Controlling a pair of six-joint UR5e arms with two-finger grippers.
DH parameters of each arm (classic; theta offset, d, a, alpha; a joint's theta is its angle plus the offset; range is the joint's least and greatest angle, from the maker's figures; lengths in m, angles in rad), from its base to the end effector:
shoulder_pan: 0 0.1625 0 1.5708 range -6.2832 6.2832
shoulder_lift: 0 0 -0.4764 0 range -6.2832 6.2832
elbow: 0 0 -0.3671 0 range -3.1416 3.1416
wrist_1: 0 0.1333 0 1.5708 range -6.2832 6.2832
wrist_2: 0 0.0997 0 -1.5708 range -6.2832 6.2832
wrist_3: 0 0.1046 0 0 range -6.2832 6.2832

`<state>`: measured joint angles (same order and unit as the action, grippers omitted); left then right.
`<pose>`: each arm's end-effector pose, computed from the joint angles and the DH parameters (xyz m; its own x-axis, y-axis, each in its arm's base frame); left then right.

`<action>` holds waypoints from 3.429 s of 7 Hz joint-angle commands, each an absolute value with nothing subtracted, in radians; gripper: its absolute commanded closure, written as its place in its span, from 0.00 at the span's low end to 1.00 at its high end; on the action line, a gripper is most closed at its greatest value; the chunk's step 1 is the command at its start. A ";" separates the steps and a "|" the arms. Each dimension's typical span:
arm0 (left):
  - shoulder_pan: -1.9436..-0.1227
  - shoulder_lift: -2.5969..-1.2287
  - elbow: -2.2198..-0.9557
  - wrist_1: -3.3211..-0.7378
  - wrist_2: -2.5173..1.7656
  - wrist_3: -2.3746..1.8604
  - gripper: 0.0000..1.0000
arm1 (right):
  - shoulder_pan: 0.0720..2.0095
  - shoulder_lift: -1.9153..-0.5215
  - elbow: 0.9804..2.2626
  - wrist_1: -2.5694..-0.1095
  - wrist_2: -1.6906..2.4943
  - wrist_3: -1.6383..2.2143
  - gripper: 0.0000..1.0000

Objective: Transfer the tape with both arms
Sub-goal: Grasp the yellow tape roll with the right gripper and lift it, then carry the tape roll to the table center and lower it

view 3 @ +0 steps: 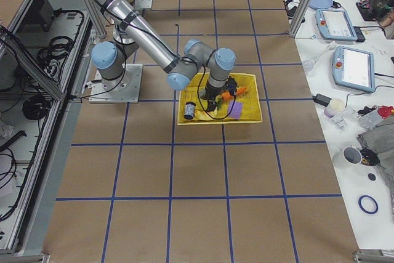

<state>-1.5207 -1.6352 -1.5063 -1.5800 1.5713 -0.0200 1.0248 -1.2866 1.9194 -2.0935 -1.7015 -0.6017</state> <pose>-0.1082 -0.5026 0.5324 -0.9975 -0.0700 -0.0007 -0.0700 0.9975 0.0091 -0.1663 -0.5042 0.2887 -0.9968 -0.0665 0.0446 -0.0583 0.9847 0.1639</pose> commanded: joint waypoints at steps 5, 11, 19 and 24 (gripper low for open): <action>-1.520 -1.635 -1.506 -1.580 1.571 -0.021 0.00 | 1.026 -1.262 1.918 -2.086 -1.684 -0.600 1.00; -1.520 -1.635 -1.506 -1.578 1.571 -0.020 0.00 | 1.218 -1.321 1.631 -1.683 -1.546 -0.333 1.00; -1.520 -1.637 -1.508 -1.578 1.571 -0.023 0.00 | 2.014 -1.149 1.690 -1.990 -1.365 0.817 1.00; -1.520 -1.638 -1.519 -1.577 1.571 -0.025 0.00 | 2.025 -1.140 1.721 -1.994 -1.374 0.821 0.03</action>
<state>-1.5202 -1.6372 -1.5184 -1.5771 1.5708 -0.0240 2.0290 -1.1333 1.7328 -1.9955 -1.3674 0.8182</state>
